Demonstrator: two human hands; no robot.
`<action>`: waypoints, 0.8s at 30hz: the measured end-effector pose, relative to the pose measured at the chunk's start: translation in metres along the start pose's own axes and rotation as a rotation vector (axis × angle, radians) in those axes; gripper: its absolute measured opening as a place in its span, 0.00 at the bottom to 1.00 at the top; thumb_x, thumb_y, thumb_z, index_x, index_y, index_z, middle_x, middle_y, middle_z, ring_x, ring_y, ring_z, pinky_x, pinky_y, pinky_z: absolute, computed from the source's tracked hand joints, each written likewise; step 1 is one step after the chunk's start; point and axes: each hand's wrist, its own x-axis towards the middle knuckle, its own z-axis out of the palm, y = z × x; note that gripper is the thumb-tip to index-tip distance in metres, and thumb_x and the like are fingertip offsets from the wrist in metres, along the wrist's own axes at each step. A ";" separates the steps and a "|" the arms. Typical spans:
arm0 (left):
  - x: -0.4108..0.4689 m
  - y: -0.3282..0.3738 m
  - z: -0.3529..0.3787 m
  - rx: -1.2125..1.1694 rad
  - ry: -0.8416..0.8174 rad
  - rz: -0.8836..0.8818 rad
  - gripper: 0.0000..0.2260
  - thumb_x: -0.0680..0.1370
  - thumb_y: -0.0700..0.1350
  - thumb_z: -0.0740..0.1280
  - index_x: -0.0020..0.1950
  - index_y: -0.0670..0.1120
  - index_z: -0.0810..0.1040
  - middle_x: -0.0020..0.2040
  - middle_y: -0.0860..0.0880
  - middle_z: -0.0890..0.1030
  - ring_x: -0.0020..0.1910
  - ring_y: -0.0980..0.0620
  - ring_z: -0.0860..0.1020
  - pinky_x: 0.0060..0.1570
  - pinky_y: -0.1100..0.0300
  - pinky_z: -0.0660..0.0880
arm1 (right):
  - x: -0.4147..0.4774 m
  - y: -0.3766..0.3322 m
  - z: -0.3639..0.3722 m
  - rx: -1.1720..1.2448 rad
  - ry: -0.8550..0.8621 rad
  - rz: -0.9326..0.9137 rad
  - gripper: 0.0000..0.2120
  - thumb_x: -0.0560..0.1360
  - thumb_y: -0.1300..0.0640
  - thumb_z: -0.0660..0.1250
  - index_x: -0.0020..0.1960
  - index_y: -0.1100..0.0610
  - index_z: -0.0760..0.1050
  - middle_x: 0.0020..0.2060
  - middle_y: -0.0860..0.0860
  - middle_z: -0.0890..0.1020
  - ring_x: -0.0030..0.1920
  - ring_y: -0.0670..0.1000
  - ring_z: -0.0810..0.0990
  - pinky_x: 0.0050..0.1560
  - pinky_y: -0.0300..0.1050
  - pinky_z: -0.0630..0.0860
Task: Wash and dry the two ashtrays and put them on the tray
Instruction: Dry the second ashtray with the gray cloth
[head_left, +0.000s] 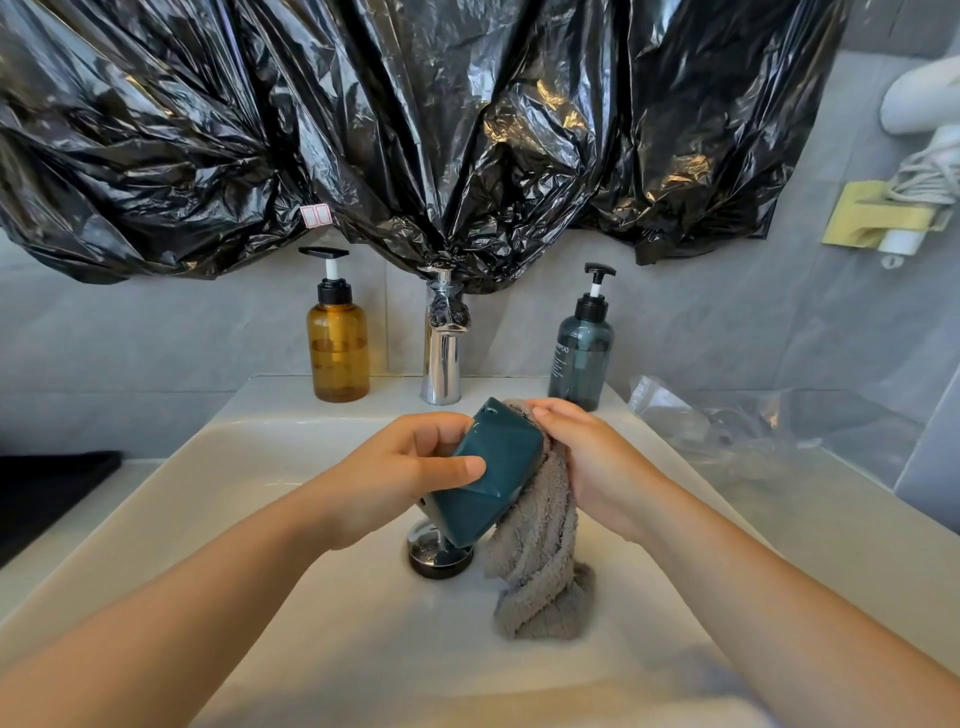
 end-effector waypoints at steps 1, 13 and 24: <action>0.001 0.000 0.000 -0.008 0.007 -0.005 0.13 0.75 0.43 0.66 0.59 0.45 0.78 0.52 0.48 0.85 0.52 0.49 0.82 0.54 0.54 0.77 | 0.000 0.001 -0.001 -0.002 0.010 -0.010 0.12 0.82 0.57 0.57 0.58 0.57 0.77 0.56 0.57 0.83 0.59 0.56 0.80 0.65 0.57 0.73; 0.005 -0.007 0.003 -0.115 0.153 -0.148 0.05 0.78 0.42 0.66 0.48 0.43 0.81 0.45 0.41 0.84 0.43 0.46 0.80 0.49 0.52 0.75 | -0.016 -0.001 0.010 -0.392 0.006 -0.302 0.08 0.78 0.58 0.66 0.48 0.49 0.82 0.48 0.43 0.84 0.53 0.43 0.81 0.60 0.44 0.76; 0.004 -0.005 0.003 -0.024 0.121 -0.085 0.06 0.79 0.41 0.65 0.52 0.42 0.80 0.46 0.44 0.84 0.44 0.48 0.82 0.45 0.56 0.80 | -0.020 -0.004 0.006 -0.513 0.043 -0.480 0.09 0.74 0.58 0.71 0.43 0.43 0.82 0.43 0.43 0.83 0.47 0.40 0.80 0.50 0.32 0.74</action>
